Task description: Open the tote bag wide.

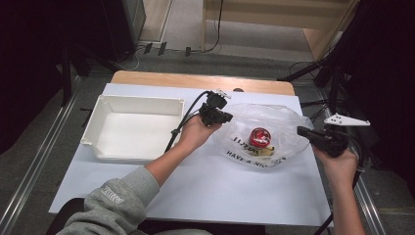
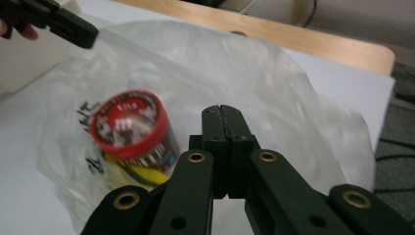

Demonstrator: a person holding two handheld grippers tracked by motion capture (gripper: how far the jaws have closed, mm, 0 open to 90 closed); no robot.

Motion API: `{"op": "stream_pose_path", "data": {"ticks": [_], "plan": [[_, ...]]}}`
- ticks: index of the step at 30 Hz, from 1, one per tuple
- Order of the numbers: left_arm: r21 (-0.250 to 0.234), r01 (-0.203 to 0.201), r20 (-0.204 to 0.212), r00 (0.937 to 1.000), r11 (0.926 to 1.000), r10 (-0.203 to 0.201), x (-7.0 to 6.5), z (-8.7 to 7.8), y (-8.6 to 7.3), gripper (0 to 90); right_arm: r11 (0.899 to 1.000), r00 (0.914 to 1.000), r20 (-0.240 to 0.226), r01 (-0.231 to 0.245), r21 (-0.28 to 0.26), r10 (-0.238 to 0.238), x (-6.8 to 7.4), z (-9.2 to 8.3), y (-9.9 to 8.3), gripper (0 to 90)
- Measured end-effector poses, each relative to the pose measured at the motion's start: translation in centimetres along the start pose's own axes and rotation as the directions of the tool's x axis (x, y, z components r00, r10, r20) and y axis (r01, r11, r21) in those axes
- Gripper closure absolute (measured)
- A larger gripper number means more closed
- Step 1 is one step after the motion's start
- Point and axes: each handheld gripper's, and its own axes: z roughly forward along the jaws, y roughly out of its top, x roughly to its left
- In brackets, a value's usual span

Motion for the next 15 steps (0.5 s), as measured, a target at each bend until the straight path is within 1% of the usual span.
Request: {"op": "stream_pose_path", "data": {"ticks": [1, 2, 4, 5, 6, 8, 10, 12, 15], "plan": [[-0.014, 0.005, 0.023, 0.9997, 0.9999, -0.004, -0.5, 0.0, 0.2, 90.0, 1.0, 0.9999, -0.011, 0.007, -0.001, -0.007, 0.1, 0.2, 0.5, 90.0], [-0.007, -0.004, 0.027, 0.9996, 1.0, 0.004, -0.8, 0.1, 0.4, 90.0, 1.0, 0.9996, -0.025, 0.01, -0.001, -0.01, 0.3, 0.8, 1.2, 90.0], [0.009, -0.019, 0.047, 0.9987, 0.9998, 0.019, -1.6, 0.6, 0.5, 90.0, 1.0, 0.9992, -0.035, 0.02, 0.006, -0.02, 0.4, 1.8, 2.0, 90.0], [0.02, -0.028, 0.05, 0.9984, 0.9994, 0.027, -2.0, 1.0, 0.4, 90.0, 1.0, 0.9985, -0.048, 0.025, 0.008, -0.024, 0.2, 3.2, 2.5, 90.0], [0.029, -0.034, 0.051, 0.9982, 0.999, 0.032, -2.4, 1.4, 0.3, 90.0, 1.0, 0.9985, -0.048, 0.025, 0.008, -0.024, 0.2, 3.2, 2.5, 90.0], [0.045, -0.033, 0.061, 0.9977, 0.9984, 0.031, -2.8, 2.2, 0.0, 90.0, 0.999, 0.9984, -0.056, 0.011, 0.034, -0.009, -0.2, 4.8, 2.6, 90.0], [0.062, -0.046, 0.059, 0.9974, 0.997, 0.042, -3.3, 3.1, -0.4, 90.0, 0.998, 0.9987, -0.052, 0.005, 0.057, -0.002, -0.7, 6.3, 2.6, 90.0], [0.087, -0.052, 0.061, 0.997, 0.9948, 0.047, -3.6, 4.0, -0.9, 90.0, 0.998, 0.9987, -0.046, -0.016, 0.067, 0.019, -1.2, 7.4, 2.4, 90.0], [0.11, -0.053, 0.059, 0.9971, 0.9925, 0.047, -3.8, 5.1, -1.8, 90.0, 0.993, 0.9982, -0.04, -0.04, 0.111, 0.045, -2.0, 8.9, 1.8, 90.0]]}}
